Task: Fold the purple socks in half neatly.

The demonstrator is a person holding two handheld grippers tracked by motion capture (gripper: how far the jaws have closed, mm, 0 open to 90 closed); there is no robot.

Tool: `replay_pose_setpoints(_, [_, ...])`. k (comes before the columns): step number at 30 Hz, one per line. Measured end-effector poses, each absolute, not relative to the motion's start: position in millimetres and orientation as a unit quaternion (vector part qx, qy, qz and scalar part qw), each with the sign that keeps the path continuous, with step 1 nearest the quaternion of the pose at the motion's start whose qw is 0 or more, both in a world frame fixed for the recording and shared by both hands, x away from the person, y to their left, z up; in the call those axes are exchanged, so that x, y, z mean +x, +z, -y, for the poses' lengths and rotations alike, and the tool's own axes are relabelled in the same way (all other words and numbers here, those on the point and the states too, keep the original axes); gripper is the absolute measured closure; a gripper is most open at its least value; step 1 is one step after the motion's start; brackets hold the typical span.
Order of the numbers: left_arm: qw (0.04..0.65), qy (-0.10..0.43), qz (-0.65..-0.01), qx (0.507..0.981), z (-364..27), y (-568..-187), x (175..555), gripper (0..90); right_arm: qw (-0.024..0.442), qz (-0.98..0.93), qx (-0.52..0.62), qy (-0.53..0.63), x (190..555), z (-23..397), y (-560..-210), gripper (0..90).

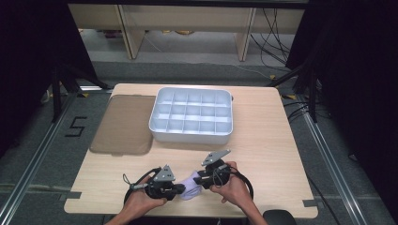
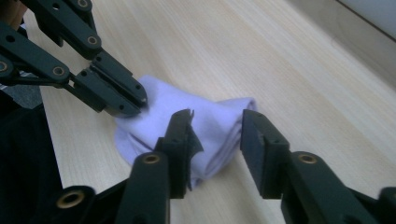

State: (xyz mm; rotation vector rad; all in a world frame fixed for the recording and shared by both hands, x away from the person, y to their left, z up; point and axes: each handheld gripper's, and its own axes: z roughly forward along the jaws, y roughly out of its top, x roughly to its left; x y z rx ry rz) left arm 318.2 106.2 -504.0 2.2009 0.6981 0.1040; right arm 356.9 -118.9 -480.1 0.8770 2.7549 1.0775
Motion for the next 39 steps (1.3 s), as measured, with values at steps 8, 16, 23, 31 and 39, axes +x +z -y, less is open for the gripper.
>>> replay_pose_setpoints(8, [0.404, 0.047, -0.271, 0.873, -105, -504, 317, 84.5, -0.01, -0.889, 0.314, 0.335, 371, 113, -488, 46.7])
replay_pose_setpoints(16, [0.398, 0.049, -0.266, 0.877, -105, -504, 318, 84.5, -0.037, -0.895, 0.314, 0.315, 377, 107, -496, 46.3])
replay_pose_setpoints(23, [0.402, 0.046, -0.266, 0.875, -106, -504, 317, 84.3, -0.056, -0.89, 0.321, 0.32, 378, 107, -498, 58.1])
replay_pose_setpoints(31, [0.422, 0.053, -0.268, 0.864, -119, -495, 310, 65.3, -0.078, -0.875, 0.337, 0.34, 377, 110, -501, 67.0])
replay_pose_setpoints(39, [0.434, 0.066, -0.306, 0.845, -157, -492, 306, 45.8, -0.077, -0.873, 0.329, 0.353, 376, 112, -503, 69.9])
